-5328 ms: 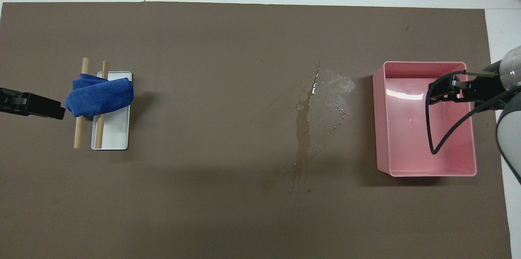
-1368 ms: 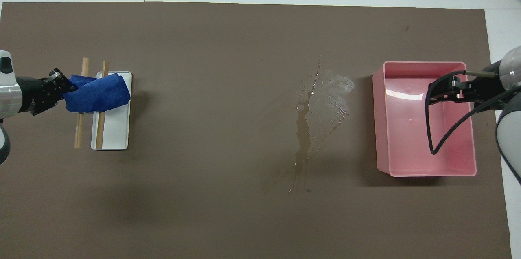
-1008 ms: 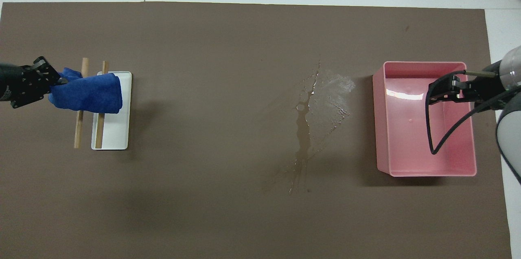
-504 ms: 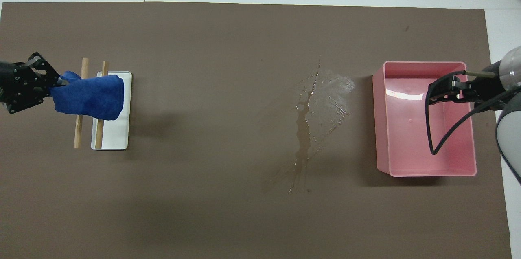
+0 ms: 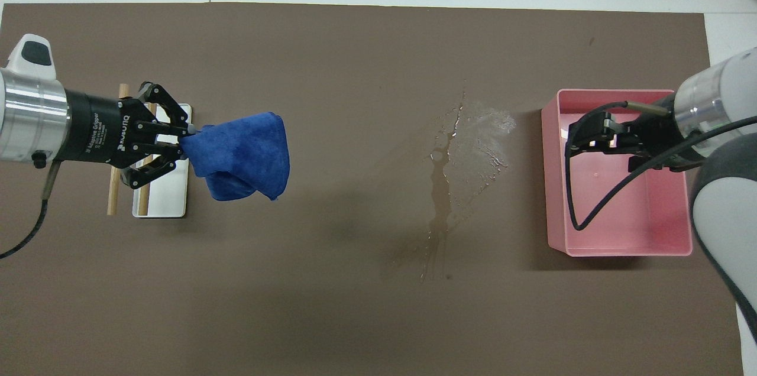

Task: Wipe water with towel using both arms
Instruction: 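Carry the towel toward center while the right gripper reaches toward it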

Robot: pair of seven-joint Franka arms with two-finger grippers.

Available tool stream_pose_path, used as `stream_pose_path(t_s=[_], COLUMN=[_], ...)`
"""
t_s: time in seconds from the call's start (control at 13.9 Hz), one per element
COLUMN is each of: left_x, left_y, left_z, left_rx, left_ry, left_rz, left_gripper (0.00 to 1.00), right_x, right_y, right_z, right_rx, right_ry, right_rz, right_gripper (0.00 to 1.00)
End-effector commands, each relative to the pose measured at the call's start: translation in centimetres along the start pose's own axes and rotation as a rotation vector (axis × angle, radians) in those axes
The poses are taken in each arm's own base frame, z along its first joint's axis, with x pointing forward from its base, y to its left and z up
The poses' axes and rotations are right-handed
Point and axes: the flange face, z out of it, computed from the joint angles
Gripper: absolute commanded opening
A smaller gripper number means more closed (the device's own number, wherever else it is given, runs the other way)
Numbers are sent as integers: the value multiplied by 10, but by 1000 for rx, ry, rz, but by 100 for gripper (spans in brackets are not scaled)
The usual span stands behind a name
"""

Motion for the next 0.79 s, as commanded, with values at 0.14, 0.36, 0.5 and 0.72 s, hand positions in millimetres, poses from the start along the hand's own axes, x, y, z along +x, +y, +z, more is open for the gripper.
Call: stream_pose_path(t_s=[0.14,0.36,0.5,0.72], left_x=[-59,-93,-111,-124], left_y=[11,20,24,23], left_z=[21,37,48,62], left_rx=[-55,-116,-154,-192], left_ry=[-99,-113,-115,-114], left_rz=[-137,-186,-206,-238], left_gripper=[0,0,0,0], right_x=[-31,-37,-44,-72], right_y=[-64,-88,-102,-154], right_z=[2,3,1,1], right_rx=[118,236,331,370], right_ry=[-22,-22,-50,7], right_rz=[-68,-49,-40,-200], right_gripper=[99,99,99,99])
